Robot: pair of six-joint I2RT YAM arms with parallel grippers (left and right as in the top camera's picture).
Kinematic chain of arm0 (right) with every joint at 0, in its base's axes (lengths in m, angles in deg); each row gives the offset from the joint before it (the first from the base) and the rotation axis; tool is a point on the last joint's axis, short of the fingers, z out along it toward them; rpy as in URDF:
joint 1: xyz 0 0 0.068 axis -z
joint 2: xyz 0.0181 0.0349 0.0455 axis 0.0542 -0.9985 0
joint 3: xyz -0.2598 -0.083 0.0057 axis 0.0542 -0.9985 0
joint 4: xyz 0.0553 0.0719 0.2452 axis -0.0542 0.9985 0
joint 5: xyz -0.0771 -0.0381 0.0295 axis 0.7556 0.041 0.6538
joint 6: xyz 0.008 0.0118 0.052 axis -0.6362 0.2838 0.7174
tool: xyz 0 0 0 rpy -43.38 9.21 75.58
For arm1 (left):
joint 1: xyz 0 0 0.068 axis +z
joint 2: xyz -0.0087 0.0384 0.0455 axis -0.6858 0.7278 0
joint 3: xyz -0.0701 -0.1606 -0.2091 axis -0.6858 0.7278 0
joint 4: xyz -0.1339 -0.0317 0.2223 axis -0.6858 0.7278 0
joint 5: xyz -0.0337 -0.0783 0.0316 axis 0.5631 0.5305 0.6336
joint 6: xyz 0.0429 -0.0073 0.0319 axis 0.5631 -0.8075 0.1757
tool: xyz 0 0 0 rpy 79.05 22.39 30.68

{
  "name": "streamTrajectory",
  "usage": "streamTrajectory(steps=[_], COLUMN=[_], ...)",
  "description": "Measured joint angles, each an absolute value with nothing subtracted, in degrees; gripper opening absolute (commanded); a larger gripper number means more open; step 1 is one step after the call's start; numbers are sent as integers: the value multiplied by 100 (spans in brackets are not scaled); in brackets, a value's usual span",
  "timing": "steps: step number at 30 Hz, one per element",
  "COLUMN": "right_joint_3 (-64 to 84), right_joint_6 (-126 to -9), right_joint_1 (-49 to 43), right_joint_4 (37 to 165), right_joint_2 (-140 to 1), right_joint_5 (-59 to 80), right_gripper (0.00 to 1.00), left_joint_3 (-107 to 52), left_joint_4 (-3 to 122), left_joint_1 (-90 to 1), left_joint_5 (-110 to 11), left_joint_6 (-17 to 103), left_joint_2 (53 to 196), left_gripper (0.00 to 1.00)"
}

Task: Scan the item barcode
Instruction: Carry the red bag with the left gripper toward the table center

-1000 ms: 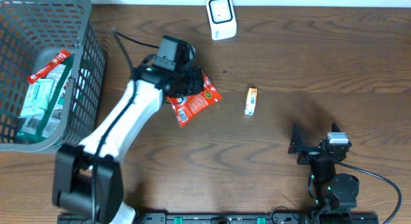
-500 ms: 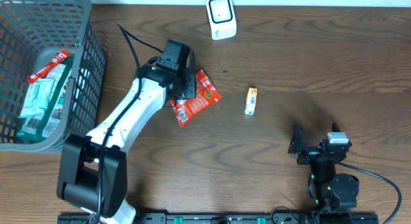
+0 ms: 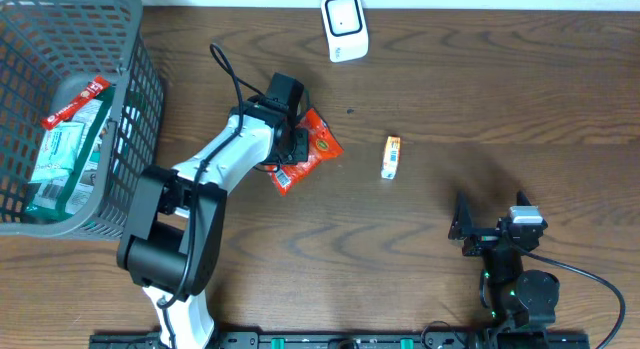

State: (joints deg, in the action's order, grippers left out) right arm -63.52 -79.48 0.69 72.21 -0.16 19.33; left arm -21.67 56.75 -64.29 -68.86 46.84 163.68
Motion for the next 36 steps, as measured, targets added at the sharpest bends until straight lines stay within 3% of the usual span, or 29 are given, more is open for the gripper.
streamTrajectory(steps=[8, 18, 26, 36], right_joint_3=[-6352, -6352, -6352, -6352], right_joint_6=[-7950, -7950, -7950, -7950], right_joint_1=[69, 69, 69, 69], right_joint_4=[7221, 7221, 7221, 7221], right_joint_2=[-16, -16, -16, -16], right_joint_5=[1933, 1933, 1933, 1933], right_gripper=[99, 99, 99, 99], left_joint_3=[-2202, -2049, -2062, -2228], left_joint_4=[5568, 5164, 5129, 5398], left_joint_1=[-6414, -6447, -6429, -6125], left_joint_5=[-6814, -6036, -5636, -6974], left_joint_6=[4726, 4726, 4737, 4769], left_joint_2=[15208, 16504, 16428, 15046], left_gripper=[10, 10, 11, 11])
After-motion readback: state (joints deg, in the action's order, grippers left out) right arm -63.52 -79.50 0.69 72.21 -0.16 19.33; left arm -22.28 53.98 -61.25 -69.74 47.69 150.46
